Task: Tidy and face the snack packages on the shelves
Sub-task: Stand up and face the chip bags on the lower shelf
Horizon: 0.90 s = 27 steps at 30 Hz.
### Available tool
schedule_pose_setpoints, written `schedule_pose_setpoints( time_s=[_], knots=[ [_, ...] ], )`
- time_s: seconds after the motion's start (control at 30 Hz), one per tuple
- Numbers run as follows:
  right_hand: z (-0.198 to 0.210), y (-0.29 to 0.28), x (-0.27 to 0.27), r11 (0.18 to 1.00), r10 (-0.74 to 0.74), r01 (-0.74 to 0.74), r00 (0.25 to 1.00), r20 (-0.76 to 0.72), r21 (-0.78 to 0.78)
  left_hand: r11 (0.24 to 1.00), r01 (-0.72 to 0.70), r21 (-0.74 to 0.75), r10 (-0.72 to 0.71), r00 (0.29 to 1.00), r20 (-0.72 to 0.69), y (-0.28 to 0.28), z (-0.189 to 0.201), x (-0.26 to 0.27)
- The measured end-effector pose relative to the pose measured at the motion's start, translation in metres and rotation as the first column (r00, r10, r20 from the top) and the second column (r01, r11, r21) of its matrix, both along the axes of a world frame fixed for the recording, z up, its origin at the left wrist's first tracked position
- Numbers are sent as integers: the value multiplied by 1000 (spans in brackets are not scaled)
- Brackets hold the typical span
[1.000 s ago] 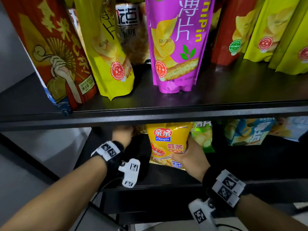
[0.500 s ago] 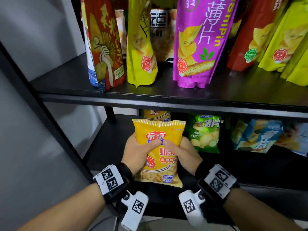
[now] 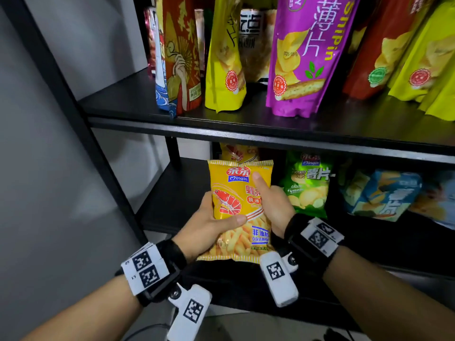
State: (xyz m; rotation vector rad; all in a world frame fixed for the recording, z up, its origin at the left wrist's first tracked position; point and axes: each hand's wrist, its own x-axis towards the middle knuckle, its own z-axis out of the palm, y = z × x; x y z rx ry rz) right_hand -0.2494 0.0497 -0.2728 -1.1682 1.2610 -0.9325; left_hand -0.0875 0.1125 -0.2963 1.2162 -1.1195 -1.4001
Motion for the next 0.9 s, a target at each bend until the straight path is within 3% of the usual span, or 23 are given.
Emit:
schedule_pose_setpoints(
  time_s=[0.1, 0.17, 0.23, 0.37, 0.53, 0.73, 0.8, 0.87, 0.9],
  knots=[
    [-1, 5, -3, 969, 104, -164, 949, 296, 184, 994, -102, 22, 102, 995, 20, -1, 2, 5],
    [-2, 15, -8, 920, 277, -347, 905, 322, 182, 989, -144, 43, 146, 989, -24, -3, 5, 6],
    [-3, 22, -13, 897, 369, -416, 890, 266, 149, 990, -135, 51, 137, 990, -36, -3, 8, 6],
    [6, 28, -18, 943, 248, -308, 904, 350, 127, 991, -122, 49, 124, 992, -36, -4, 15, 3],
    [19, 31, -27, 981, 152, -180, 949, 278, 76, 986, 19, -164, 17, 977, 214, 2, 15, 4],
    [23, 36, -28, 980, 65, -124, 941, 333, 159, 974, 143, -175, -103, 970, 220, 12, 8, 2],
    [18, 35, -25, 996, 20, -41, 967, 256, 78, 969, 110, -220, -15, 919, 395, 13, 8, 1],
    [14, 35, -21, 996, -43, 49, 996, 72, -75, 945, 71, -319, 145, 784, 603, 14, 11, -2],
    [13, 37, -19, 986, -64, 61, 998, -9, -152, 930, 80, -358, 174, 762, 624, 15, 13, -6]
  ],
)
